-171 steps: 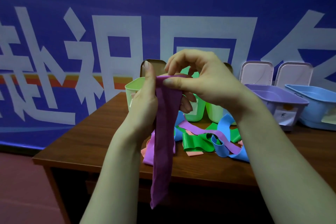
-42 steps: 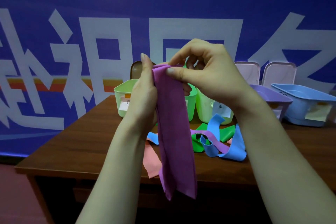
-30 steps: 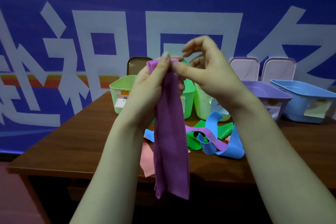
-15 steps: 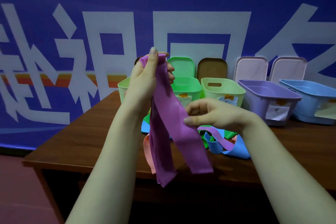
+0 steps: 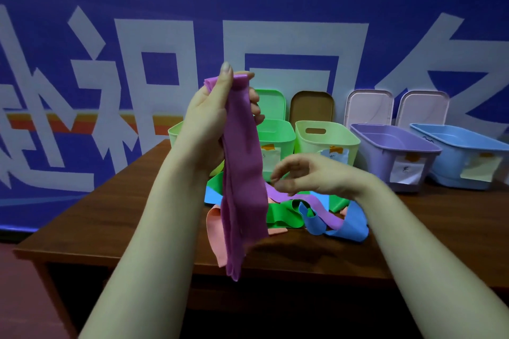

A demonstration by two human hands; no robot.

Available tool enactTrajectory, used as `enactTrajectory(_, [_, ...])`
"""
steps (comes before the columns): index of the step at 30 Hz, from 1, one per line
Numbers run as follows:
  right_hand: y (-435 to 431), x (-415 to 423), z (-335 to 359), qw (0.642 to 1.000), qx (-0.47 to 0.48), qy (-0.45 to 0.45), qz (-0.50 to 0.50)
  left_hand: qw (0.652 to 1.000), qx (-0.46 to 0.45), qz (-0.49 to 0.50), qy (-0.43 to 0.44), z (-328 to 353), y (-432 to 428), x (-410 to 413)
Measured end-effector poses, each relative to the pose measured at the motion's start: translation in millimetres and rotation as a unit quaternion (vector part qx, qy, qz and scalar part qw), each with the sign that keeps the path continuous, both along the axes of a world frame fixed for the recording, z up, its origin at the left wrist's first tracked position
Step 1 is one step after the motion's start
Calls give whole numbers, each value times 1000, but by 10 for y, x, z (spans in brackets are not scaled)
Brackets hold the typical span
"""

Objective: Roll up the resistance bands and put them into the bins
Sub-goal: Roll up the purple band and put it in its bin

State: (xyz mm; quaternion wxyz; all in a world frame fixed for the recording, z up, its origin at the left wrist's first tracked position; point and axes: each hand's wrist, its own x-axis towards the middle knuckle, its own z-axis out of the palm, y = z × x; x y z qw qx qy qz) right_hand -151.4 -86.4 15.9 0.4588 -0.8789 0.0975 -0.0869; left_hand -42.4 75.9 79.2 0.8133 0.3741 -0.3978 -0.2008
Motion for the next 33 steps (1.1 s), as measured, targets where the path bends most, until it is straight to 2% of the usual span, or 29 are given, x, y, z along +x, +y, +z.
enactTrajectory(2, [-238,-92,6,997,-36,41,-46,1000,-10,-20,0,7,17,-3])
enactTrajectory(5, [-605,-135,-152,979,-84,80,-165,999,4,-44,-8,20,-3,-23])
enactTrajectory(7, [-757,-109,-335,968,-102,115,-199,998,20,-55,-22,8,-48,-52])
enactTrajectory(13, [-834,163,-699,957,-176,134,-186,996,56,-62,-42,-107,-158,-116])
enactTrajectory(18, [-889,399,-785,918,-270,207,-202,993,74,-75,-52,-154,-127,-77])
enactTrajectory(23, [-841,422,-596,946,-187,197,-175,995,63,-55,-45,-150,-75,6])
enactTrajectory(27, [-825,579,-603,953,-142,142,-226,994,71,-51,-60,-177,-42,17])
enactTrajectory(33, [-736,807,-753,932,-196,244,-180,994,78,-53,-59,-190,72,88])
